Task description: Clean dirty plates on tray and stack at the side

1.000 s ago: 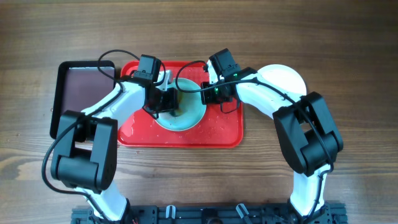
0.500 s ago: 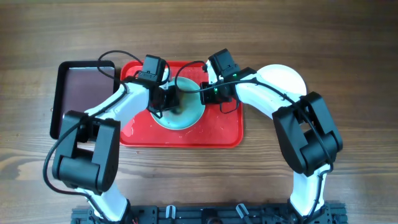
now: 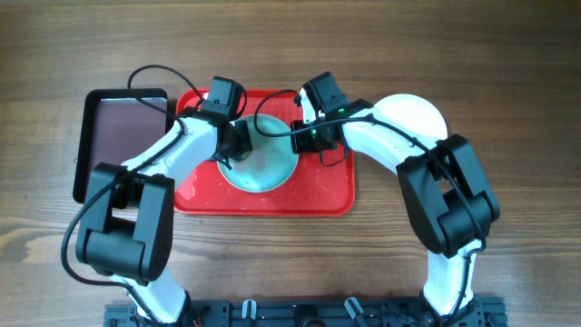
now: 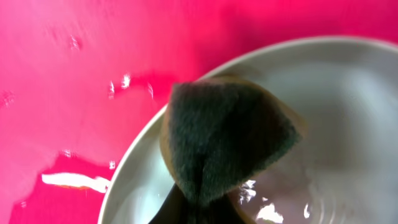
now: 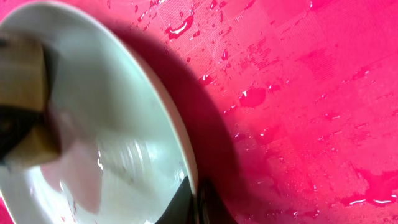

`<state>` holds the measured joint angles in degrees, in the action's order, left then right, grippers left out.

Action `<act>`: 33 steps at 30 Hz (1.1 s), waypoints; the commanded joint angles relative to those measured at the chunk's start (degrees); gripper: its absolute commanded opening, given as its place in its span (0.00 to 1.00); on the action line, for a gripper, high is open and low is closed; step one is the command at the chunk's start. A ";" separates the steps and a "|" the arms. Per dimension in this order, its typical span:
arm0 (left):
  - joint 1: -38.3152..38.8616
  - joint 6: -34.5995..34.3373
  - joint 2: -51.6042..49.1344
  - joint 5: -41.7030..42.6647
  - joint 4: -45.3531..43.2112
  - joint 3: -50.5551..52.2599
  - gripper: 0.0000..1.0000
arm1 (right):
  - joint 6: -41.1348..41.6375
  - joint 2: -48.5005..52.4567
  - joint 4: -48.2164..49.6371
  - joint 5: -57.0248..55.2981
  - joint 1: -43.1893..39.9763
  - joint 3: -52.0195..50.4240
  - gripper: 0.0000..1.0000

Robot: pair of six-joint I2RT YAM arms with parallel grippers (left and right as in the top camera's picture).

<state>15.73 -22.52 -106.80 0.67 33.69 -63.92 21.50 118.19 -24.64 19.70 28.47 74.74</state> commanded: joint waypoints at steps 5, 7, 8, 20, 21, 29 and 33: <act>1.27 16.37 -1.64 20.46 9.62 2.05 0.04 | -0.44 1.77 -0.44 -0.46 -0.20 0.79 0.04; 2.80 19.85 -1.66 22.03 8.28 2.93 0.04 | -0.39 1.75 -0.44 -0.44 -0.20 0.79 0.04; 3.65 20.61 -1.66 21.97 7.04 3.56 0.04 | -0.44 1.75 -0.48 -0.44 -0.20 0.79 0.04; 7.30 0.83 -1.75 16.63 -2.69 7.54 0.04 | -0.42 1.75 -0.92 -0.46 -0.20 0.79 0.04; 7.30 -0.87 -1.75 16.65 -2.69 7.54 0.04 | -0.42 1.75 -0.90 -0.46 -0.20 0.79 0.04; 4.94 -17.81 -1.75 4.68 -5.07 7.50 0.04 | -0.39 1.75 -0.90 -0.46 -0.20 0.79 0.04; 2.91 -23.58 -1.75 -5.46 -9.31 7.50 0.04 | -0.31 1.75 -0.90 -0.46 -0.20 0.79 0.05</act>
<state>20.82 -36.12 -105.21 11.84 26.63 -59.09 19.88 118.19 -25.28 19.42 27.88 75.02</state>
